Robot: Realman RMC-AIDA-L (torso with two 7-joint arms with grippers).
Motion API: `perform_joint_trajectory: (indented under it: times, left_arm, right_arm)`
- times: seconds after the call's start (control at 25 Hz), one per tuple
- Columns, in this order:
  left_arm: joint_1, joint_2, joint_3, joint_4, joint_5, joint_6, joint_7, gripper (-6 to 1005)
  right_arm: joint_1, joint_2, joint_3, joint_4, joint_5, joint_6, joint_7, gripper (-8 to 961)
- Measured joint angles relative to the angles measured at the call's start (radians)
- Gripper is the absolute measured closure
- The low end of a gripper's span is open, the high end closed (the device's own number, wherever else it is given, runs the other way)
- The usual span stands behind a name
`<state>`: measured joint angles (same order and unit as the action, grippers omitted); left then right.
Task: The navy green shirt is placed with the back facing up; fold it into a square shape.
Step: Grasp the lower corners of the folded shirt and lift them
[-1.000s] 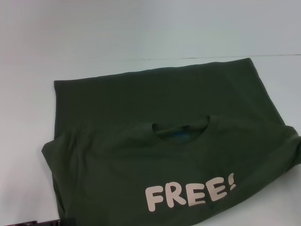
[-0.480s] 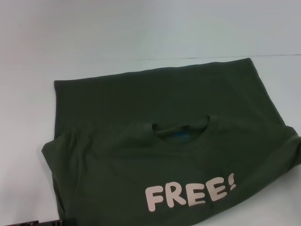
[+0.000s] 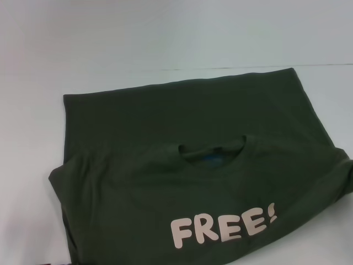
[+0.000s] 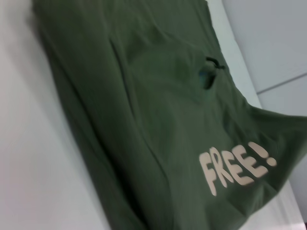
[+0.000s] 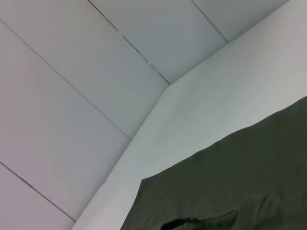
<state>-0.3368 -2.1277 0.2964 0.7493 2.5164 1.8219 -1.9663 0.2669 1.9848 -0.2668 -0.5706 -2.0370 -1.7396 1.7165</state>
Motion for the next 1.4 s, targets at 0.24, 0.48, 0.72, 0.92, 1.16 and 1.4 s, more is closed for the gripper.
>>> perform_joint_trajectory:
  times: [0.24,0.48,0.72,0.92,1.16,1.4]
  left_arm:
    - [-0.005,-0.001,0.008,-0.001,0.000,0.013,0.004,287]
    - [-0.005,-0.001,0.010,0.001,0.000,0.005,0.003,289]
    - [-0.008,0.002,0.005,0.008,0.022,0.004,0.002,291]
    - [-0.012,0.004,0.007,0.010,0.030,0.001,-0.002,290]
    - [-0.016,0.005,0.007,0.009,0.046,-0.019,-0.005,291]
    - [-0.025,0.005,0.010,0.004,0.046,-0.011,-0.006,291]
  right_arm:
    - [-0.001,0.000,0.003,0.000,0.000,-0.002,0.000,908]
    - [-0.002,-0.001,0.004,-0.001,0.000,-0.005,0.000,907]
    - [-0.002,-0.001,0.005,-0.002,0.000,-0.006,0.000,907]
    - [-0.002,-0.002,0.005,-0.001,0.000,-0.005,0.000,906]
    - [-0.002,-0.002,0.004,0.000,0.000,-0.004,0.000,906]
    - [-0.003,-0.001,0.005,0.000,0.000,-0.005,0.000,905]
